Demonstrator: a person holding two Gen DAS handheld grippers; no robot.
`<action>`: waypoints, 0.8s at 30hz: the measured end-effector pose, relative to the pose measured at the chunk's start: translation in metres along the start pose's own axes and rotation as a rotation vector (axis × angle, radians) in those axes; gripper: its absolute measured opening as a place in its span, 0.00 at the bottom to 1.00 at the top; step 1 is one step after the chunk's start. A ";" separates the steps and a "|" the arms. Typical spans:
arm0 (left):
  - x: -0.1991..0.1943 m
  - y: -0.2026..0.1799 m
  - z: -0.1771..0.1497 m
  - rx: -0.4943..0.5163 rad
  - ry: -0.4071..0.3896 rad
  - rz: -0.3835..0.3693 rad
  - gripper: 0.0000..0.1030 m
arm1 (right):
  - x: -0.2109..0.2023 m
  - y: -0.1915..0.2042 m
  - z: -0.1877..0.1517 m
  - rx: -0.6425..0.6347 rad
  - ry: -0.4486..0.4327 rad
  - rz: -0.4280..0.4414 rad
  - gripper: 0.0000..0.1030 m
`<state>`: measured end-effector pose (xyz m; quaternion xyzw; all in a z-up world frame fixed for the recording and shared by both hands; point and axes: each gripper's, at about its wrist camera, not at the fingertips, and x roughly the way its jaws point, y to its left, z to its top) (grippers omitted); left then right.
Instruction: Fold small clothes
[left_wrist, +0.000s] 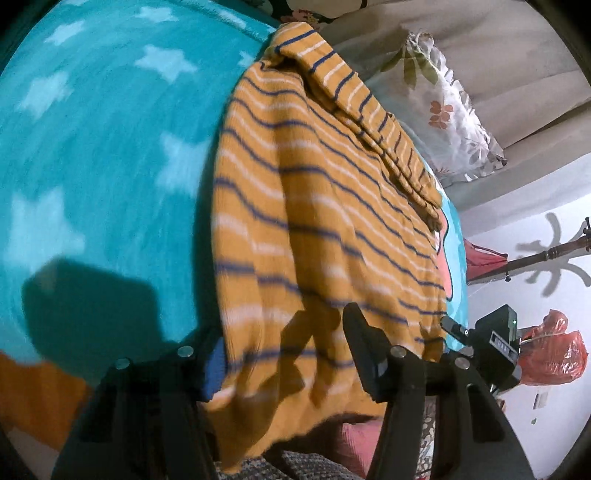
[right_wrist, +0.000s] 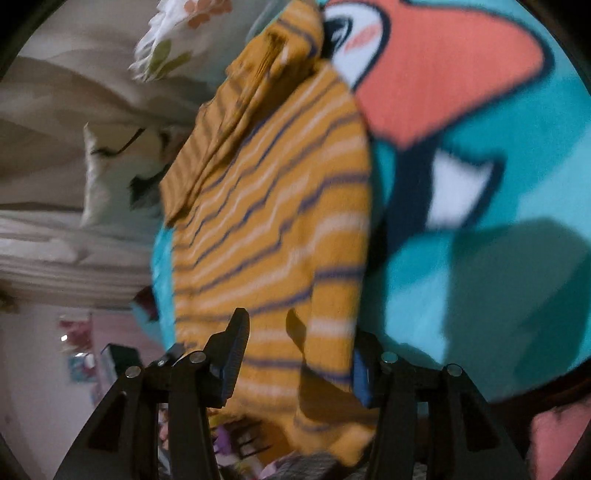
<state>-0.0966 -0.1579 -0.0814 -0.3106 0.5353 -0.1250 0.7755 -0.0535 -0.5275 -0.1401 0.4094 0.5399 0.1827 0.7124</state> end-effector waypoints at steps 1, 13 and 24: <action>-0.001 0.002 -0.003 -0.004 -0.003 0.001 0.52 | 0.000 0.001 -0.007 -0.007 0.008 0.009 0.52; -0.004 0.008 -0.016 -0.094 -0.032 0.052 0.21 | 0.001 0.009 -0.039 -0.070 0.047 -0.007 0.51; -0.028 0.013 -0.017 -0.188 -0.092 0.201 0.07 | 0.005 0.019 -0.040 -0.134 0.032 -0.175 0.11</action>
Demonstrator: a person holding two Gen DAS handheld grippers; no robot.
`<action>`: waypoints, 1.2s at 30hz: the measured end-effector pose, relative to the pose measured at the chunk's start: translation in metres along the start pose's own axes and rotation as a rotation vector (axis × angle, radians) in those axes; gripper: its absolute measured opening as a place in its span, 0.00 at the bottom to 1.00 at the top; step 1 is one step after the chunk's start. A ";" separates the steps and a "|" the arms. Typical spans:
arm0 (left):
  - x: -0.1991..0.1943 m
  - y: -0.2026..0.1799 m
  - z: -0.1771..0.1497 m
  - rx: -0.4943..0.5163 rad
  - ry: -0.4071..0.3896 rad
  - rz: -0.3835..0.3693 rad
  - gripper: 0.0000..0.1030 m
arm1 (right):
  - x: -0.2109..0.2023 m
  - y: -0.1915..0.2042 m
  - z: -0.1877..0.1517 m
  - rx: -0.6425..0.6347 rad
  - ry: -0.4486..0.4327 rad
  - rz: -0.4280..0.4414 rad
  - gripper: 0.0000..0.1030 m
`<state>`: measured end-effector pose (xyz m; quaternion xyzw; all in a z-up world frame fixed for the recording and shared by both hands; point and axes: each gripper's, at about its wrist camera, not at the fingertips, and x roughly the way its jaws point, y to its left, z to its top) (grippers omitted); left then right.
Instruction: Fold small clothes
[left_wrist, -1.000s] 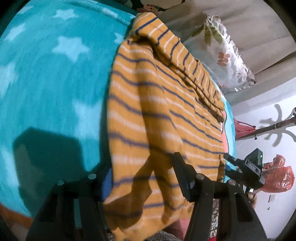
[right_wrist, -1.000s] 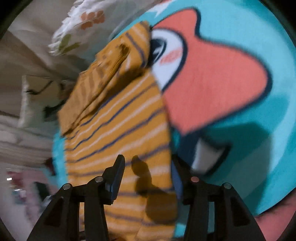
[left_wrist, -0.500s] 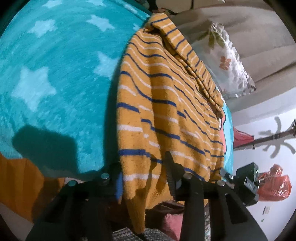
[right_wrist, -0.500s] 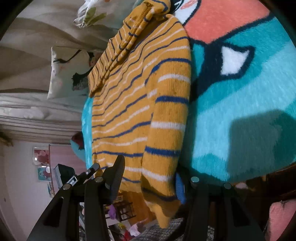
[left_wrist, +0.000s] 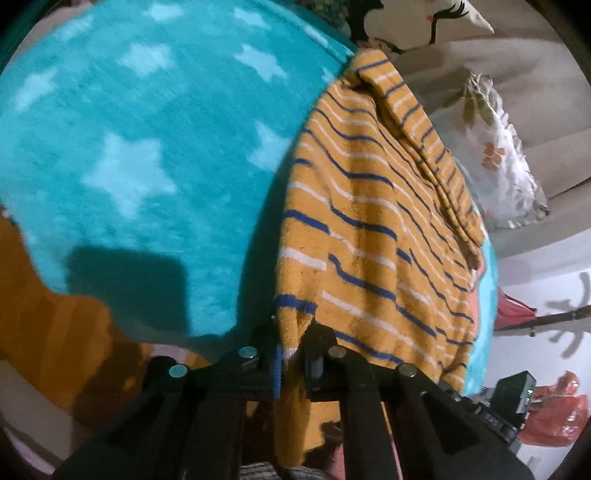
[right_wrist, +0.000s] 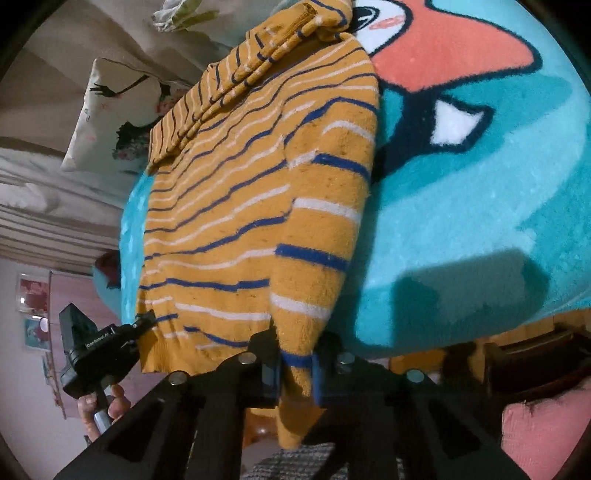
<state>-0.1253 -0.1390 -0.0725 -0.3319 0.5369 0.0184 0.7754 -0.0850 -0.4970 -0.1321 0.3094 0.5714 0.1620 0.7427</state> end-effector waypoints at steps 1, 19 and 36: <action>-0.008 0.000 -0.001 0.005 -0.013 0.010 0.07 | -0.003 -0.004 0.000 0.007 0.010 0.014 0.11; -0.060 -0.013 -0.004 0.039 -0.078 -0.008 0.07 | -0.058 -0.019 -0.024 0.004 -0.002 0.136 0.07; 0.055 -0.140 0.234 0.220 -0.131 0.010 0.07 | -0.038 0.026 0.218 0.131 -0.198 0.126 0.07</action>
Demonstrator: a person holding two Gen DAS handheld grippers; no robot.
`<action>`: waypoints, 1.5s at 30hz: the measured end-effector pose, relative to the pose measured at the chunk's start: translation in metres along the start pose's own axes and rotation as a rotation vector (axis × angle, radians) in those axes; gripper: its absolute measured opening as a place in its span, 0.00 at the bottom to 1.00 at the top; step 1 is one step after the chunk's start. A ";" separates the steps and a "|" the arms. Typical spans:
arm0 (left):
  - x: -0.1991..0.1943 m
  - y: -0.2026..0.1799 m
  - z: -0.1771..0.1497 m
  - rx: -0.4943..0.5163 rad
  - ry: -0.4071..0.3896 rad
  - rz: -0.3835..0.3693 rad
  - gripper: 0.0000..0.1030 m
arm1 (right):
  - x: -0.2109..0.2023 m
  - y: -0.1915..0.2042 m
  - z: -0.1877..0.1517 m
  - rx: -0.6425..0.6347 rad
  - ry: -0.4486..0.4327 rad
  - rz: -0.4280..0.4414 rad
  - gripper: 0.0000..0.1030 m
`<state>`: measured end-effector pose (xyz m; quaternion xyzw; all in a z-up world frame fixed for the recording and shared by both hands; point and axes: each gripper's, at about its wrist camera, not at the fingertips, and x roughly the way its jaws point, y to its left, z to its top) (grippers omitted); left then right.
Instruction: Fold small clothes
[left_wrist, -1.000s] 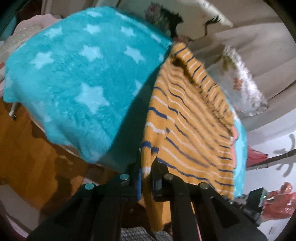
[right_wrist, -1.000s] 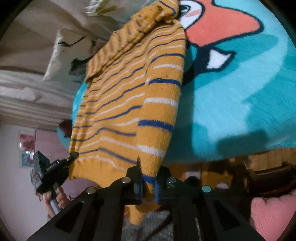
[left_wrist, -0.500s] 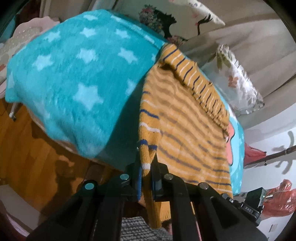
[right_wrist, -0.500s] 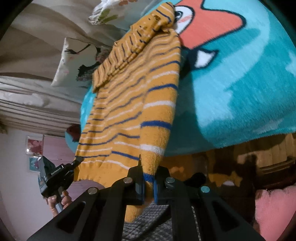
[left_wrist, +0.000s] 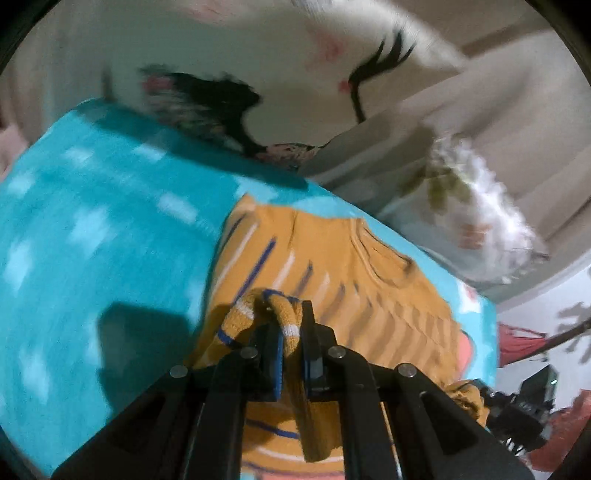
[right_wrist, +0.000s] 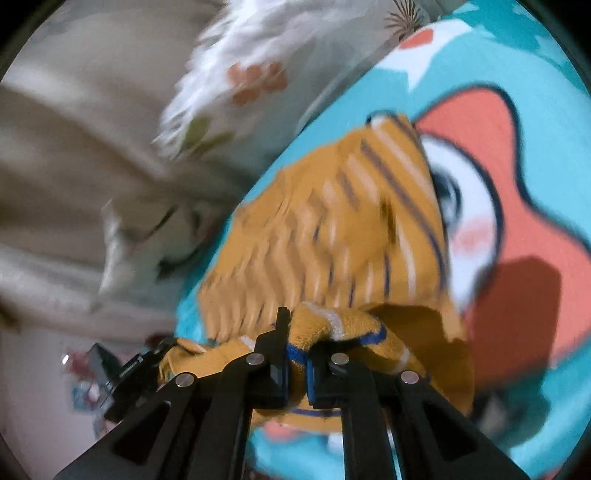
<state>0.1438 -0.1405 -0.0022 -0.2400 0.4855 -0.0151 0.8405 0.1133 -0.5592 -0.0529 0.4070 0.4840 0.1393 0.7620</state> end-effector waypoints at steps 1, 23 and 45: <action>0.017 -0.002 0.010 0.008 0.024 0.005 0.07 | 0.015 -0.003 0.016 0.016 -0.004 -0.039 0.07; 0.048 0.025 0.068 -0.144 0.063 -0.200 0.61 | 0.015 -0.068 0.086 0.444 -0.152 0.157 0.55; 0.121 -0.021 0.056 0.334 0.094 0.123 0.61 | 0.125 0.047 0.104 -0.218 0.010 -0.403 0.37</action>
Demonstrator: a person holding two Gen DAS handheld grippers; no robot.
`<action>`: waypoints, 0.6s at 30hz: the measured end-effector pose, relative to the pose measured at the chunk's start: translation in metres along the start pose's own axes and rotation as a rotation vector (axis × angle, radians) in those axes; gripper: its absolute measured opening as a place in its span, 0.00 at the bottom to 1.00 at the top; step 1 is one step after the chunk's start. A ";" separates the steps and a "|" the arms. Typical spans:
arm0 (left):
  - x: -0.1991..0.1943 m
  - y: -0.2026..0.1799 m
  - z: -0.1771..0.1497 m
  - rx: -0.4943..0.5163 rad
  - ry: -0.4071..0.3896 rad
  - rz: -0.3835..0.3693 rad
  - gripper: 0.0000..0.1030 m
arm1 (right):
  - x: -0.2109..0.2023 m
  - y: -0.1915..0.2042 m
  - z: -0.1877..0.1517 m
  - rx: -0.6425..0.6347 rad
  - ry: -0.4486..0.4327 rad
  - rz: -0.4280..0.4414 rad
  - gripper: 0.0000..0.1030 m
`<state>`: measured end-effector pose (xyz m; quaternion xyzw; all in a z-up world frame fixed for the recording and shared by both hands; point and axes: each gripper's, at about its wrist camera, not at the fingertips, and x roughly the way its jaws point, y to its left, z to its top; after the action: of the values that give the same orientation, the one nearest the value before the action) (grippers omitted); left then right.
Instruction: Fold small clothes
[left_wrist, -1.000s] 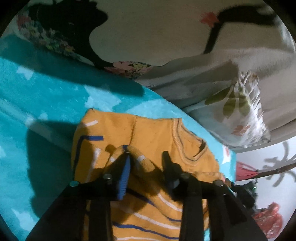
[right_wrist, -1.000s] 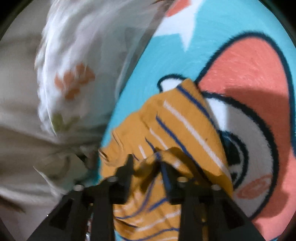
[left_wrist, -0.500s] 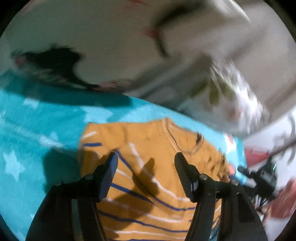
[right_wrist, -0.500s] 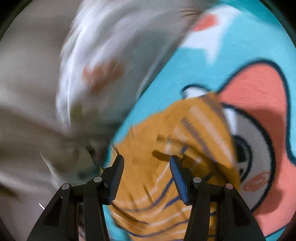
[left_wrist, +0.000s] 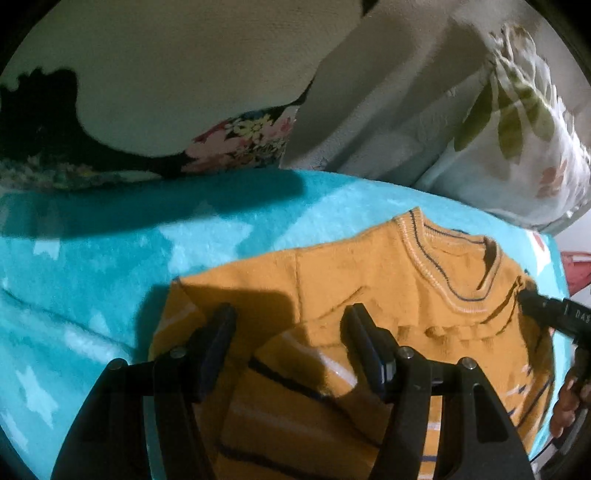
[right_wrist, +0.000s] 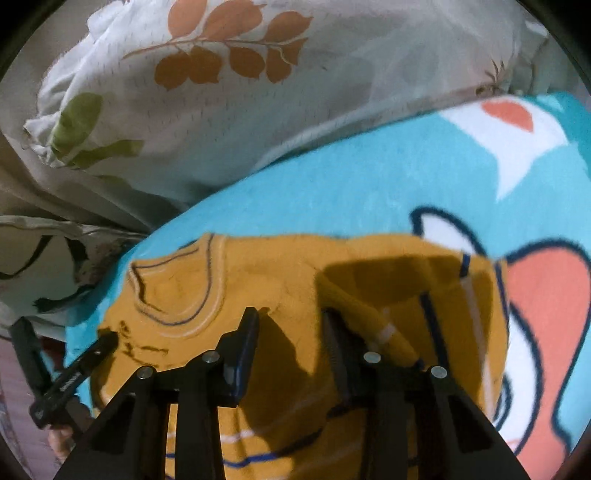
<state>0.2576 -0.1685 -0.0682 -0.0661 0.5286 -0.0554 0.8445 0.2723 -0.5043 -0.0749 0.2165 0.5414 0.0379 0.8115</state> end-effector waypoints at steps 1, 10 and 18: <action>0.001 0.000 0.000 0.004 -0.002 0.007 0.61 | 0.001 0.003 0.002 -0.018 -0.004 -0.017 0.37; -0.043 0.003 -0.009 -0.099 -0.015 0.003 0.61 | -0.032 0.003 0.010 0.012 -0.033 0.028 0.49; -0.113 -0.002 -0.094 -0.231 -0.034 0.026 0.66 | -0.104 -0.034 -0.040 0.042 -0.011 0.302 0.51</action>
<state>0.1237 -0.1574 -0.0085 -0.1569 0.5178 0.0178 0.8408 0.1874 -0.5535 -0.0114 0.3126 0.4989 0.1472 0.7948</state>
